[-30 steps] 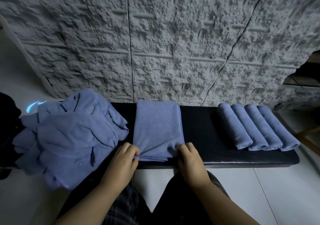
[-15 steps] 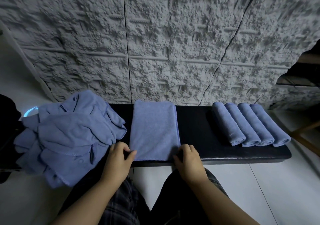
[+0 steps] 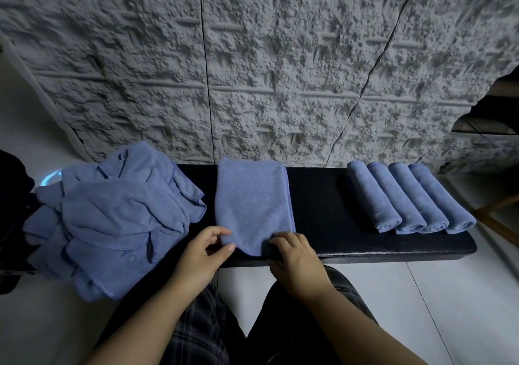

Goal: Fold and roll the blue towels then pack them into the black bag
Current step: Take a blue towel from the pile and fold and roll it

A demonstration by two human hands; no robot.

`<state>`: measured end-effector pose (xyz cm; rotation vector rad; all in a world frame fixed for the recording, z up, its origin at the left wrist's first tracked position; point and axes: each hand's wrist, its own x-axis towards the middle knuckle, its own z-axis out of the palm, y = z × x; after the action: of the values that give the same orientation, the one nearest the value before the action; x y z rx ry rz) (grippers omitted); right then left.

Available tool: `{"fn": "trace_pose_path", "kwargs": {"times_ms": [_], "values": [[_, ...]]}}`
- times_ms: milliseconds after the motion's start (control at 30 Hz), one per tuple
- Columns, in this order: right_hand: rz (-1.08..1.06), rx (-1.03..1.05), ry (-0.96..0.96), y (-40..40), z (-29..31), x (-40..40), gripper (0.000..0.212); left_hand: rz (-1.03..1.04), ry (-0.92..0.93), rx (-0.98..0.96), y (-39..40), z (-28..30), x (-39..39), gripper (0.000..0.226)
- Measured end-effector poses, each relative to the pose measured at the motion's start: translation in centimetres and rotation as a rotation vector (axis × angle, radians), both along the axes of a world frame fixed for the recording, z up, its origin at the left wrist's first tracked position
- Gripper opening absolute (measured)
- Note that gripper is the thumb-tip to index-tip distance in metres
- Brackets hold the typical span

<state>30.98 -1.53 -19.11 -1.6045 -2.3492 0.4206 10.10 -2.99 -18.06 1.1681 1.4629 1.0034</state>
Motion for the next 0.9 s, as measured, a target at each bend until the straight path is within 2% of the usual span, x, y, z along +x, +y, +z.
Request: {"fn": "trace_pose_path", "kwargs": {"times_ms": [100,233,367,433,533,667,767,900], "values": [[-0.019,0.01,-0.007,0.0,-0.4,-0.1,0.056,-0.007,-0.006,0.017,0.3,0.3,0.8,0.026],[-0.037,0.051,-0.003,0.0,-0.5,-0.3,0.045,0.084,0.124,0.048,0.9,0.1,1.1,0.016],[-0.038,0.118,0.005,-0.1,-0.8,-0.3,0.037,0.023,0.202,0.059,0.7,-0.1,1.0,0.031],[-0.033,0.154,0.02,-0.1,-0.5,-0.7,0.038,0.023,0.167,0.064,0.7,0.2,1.0,0.032],[-0.022,0.213,0.058,0.3,0.2,-2.1,0.04,0.069,-0.001,0.059,0.9,1.1,1.3,0.028],[-0.068,0.296,0.025,1.1,0.6,-4.6,0.04,0.055,-0.179,0.049,1.0,2.1,1.9,0.037],[-0.151,0.292,-0.001,2.1,0.6,-5.5,0.038,0.038,-0.172,0.071,0.8,2.2,2.1,0.041],[-0.219,0.289,-0.061,3.0,0.5,-4.2,0.034,0.087,-0.119,0.064,0.5,1.7,1.4,0.033]]}}
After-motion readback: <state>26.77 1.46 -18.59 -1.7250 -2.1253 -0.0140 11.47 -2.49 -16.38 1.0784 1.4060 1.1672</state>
